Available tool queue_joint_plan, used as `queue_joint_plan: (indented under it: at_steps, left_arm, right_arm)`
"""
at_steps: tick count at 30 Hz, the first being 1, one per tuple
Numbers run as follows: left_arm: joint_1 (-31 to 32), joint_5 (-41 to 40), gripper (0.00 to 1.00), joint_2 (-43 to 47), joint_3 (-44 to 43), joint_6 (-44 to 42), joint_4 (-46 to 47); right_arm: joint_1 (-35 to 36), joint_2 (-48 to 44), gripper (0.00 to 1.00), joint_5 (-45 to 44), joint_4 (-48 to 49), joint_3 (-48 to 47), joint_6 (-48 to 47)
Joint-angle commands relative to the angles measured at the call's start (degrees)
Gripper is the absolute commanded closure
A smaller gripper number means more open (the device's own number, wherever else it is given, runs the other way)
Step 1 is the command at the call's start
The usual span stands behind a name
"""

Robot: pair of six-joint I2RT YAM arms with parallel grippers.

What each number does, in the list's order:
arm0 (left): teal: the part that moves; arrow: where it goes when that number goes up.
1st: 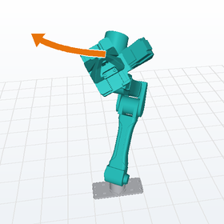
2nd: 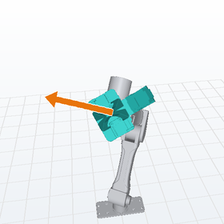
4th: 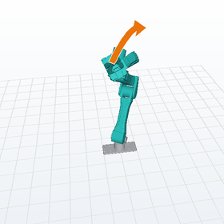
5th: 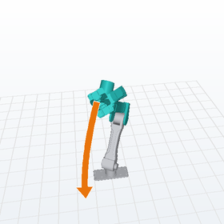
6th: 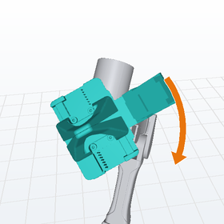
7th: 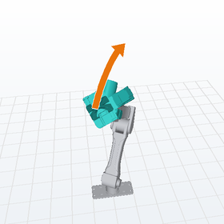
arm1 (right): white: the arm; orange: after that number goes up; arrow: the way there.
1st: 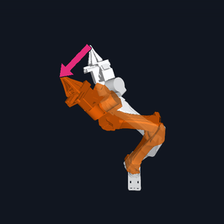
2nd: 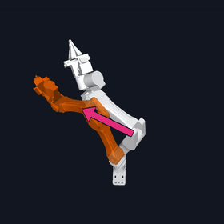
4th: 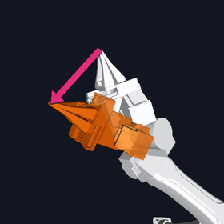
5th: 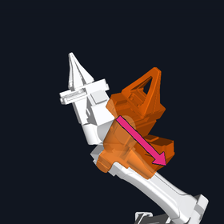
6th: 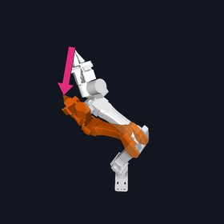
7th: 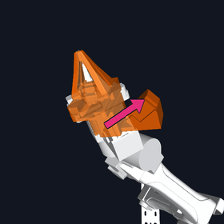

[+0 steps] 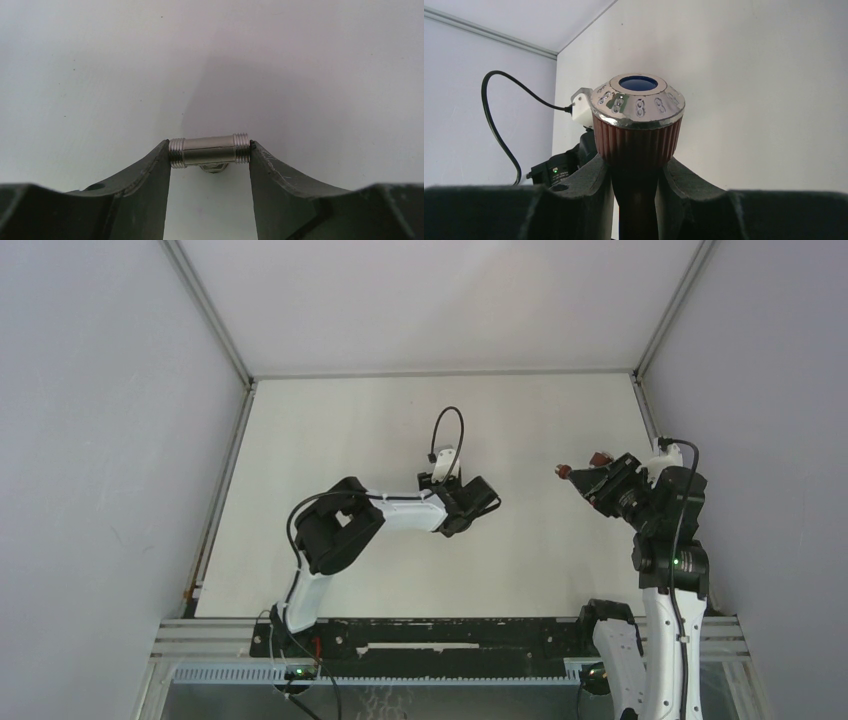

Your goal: Install the water faucets

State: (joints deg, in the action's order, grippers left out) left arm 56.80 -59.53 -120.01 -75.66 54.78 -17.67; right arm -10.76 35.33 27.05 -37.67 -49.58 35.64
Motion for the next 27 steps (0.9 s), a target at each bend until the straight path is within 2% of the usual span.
queue_joint_plan:
  at_steps: [1,4,13,17,23,27]
  left_arm:
    - [0.35,0.15,0.58,-0.08,-2.53,-1.17,1.07]
    - [0.44,0.37,0.46,0.26,-2.31,-1.26,1.08]
    - [0.42,0.35,0.17,2.71,-0.94,-1.56,1.49]
    - [0.42,0.98,0.02,6.29,0.50,-3.02,1.62]
    - [0.19,6.84,0.00,18.70,6.67,-9.67,1.84]
    - [-3.56,18.57,0.00,28.70,9.92,-19.60,1.43]
  right_arm:
    - [-0.40,-0.64,1.00,-0.18,1.90,-2.71,0.91]
    - [-0.40,-0.71,1.00,-0.09,1.93,-2.71,1.00]
    - [-0.35,-0.62,1.00,0.68,2.34,-2.69,1.19]
    - [-0.36,-0.62,1.00,0.44,2.21,-2.67,0.64]
    - [-0.47,0.21,1.00,-0.34,2.73,-2.71,-0.77]
    - [-0.49,2.35,1.00,0.55,3.04,-2.71,-2.29]
